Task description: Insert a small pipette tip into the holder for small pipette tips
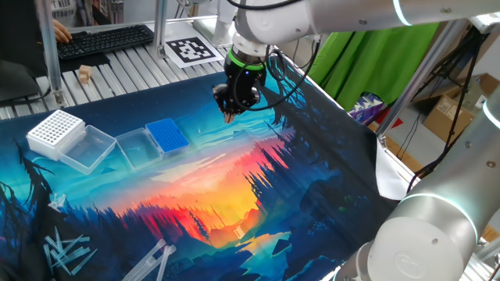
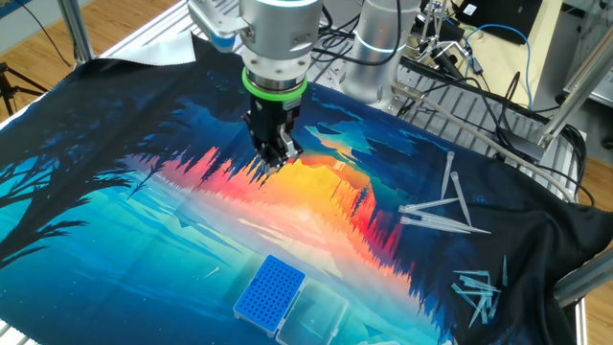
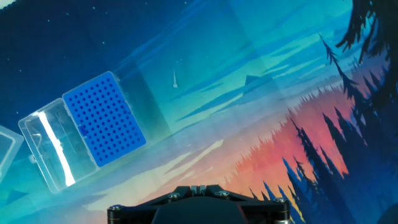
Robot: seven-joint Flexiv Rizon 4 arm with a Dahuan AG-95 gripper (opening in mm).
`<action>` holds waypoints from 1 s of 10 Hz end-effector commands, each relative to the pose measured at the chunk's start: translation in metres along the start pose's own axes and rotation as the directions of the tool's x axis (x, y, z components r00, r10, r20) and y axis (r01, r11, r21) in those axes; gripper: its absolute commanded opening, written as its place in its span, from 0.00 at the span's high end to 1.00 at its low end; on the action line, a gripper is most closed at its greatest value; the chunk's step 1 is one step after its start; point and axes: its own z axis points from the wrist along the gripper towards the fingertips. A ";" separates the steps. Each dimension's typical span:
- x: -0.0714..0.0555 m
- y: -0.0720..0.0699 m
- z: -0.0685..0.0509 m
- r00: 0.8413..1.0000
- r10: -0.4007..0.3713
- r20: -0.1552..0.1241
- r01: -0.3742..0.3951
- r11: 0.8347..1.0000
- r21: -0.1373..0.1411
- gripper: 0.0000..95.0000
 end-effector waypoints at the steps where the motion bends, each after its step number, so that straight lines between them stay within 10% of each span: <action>1: -0.006 0.002 0.001 1.000 -0.003 0.001 0.003 1.000 0.003 1.00; 10: -0.048 0.015 0.007 1.000 -0.016 0.002 0.016 1.000 0.002 1.00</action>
